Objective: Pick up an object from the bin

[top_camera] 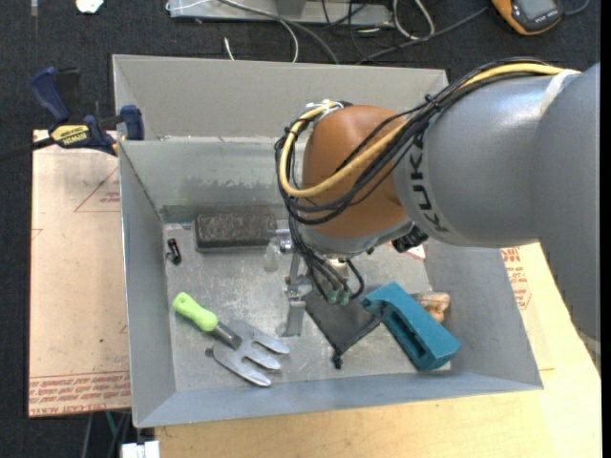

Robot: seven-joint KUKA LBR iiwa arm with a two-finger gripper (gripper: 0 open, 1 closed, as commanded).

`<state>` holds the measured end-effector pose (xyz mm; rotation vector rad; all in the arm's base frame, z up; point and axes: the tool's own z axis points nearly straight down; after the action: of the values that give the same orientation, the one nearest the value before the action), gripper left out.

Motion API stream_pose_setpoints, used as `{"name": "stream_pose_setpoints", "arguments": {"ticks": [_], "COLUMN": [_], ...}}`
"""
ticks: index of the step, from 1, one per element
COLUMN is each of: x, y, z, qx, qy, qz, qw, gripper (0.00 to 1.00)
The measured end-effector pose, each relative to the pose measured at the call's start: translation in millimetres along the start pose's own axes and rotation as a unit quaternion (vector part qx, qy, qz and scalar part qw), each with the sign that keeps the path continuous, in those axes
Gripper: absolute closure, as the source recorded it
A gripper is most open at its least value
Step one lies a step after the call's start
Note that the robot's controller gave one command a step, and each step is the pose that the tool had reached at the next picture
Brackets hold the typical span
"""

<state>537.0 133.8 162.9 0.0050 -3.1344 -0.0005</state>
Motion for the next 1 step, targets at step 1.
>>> {"name": "stream_pose_setpoints", "arguments": {"ticks": [1], "x": [-1.8], "y": [-0.8], "z": [-4.4], "qx": [-0.001], "qy": [-0.0035], "qz": [0.002], "qw": [1.0], "gripper": [0.0]}}
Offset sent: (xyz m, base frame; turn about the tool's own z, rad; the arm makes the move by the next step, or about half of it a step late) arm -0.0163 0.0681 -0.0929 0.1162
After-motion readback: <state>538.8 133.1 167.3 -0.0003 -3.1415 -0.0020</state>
